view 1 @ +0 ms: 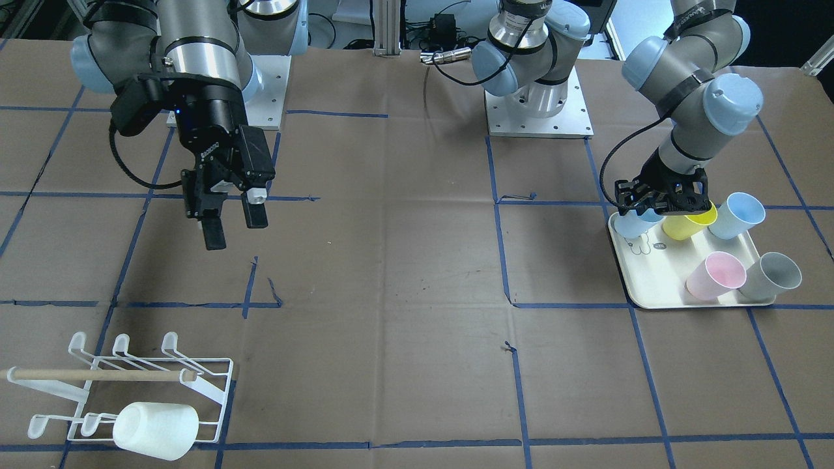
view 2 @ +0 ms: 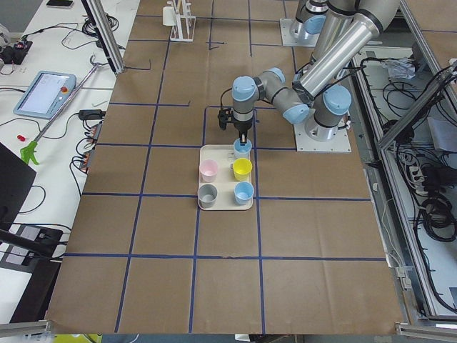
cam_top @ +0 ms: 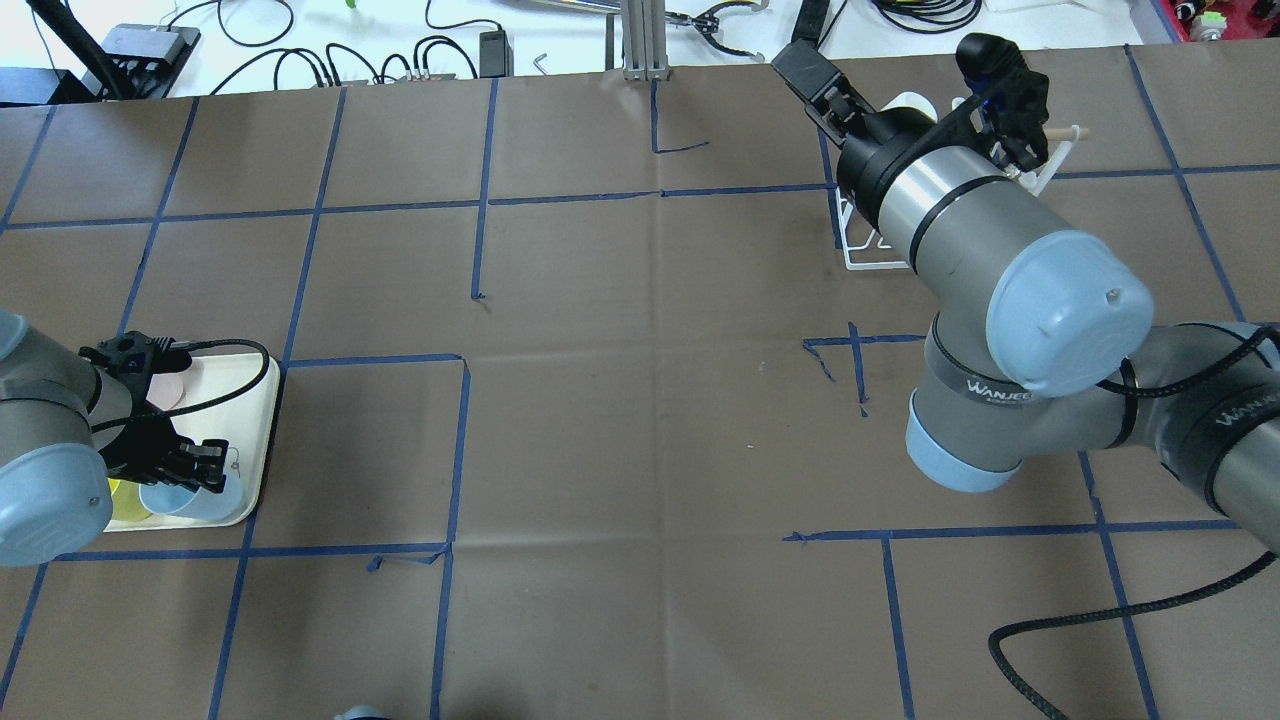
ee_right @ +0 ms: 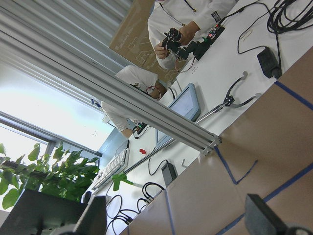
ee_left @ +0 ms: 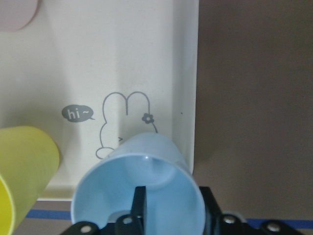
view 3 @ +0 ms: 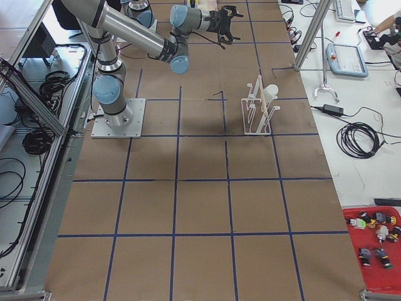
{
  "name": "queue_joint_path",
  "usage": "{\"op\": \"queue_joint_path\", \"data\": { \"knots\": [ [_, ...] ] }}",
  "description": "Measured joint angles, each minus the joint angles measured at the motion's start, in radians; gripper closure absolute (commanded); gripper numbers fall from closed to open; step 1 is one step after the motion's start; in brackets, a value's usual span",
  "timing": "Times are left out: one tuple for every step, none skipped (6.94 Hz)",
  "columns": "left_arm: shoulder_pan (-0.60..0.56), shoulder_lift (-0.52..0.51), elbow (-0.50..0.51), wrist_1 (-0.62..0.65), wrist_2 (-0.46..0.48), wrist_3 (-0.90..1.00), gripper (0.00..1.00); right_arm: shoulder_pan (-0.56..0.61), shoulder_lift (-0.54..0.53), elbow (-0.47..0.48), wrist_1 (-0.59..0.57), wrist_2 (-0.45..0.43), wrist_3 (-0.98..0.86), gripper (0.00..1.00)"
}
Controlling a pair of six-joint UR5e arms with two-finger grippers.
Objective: Transfer IKEA cup to right arm and place on rack
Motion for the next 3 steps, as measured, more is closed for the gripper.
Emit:
{"op": "queue_joint_path", "data": {
  "knots": [
    [-0.003,0.0,0.032,-0.012,-0.01,0.006,1.0,0.007,-0.002,0.024,-0.035,0.025,0.124,0.0],
    [-0.015,0.0,0.086,-0.052,-0.022,0.013,1.0,0.011,-0.007,0.049,-0.061,0.038,0.211,0.0],
    [-0.048,-0.002,0.174,-0.139,-0.035,0.017,1.0,0.013,-0.019,0.066,-0.076,0.056,0.282,0.0]
  ]
}}
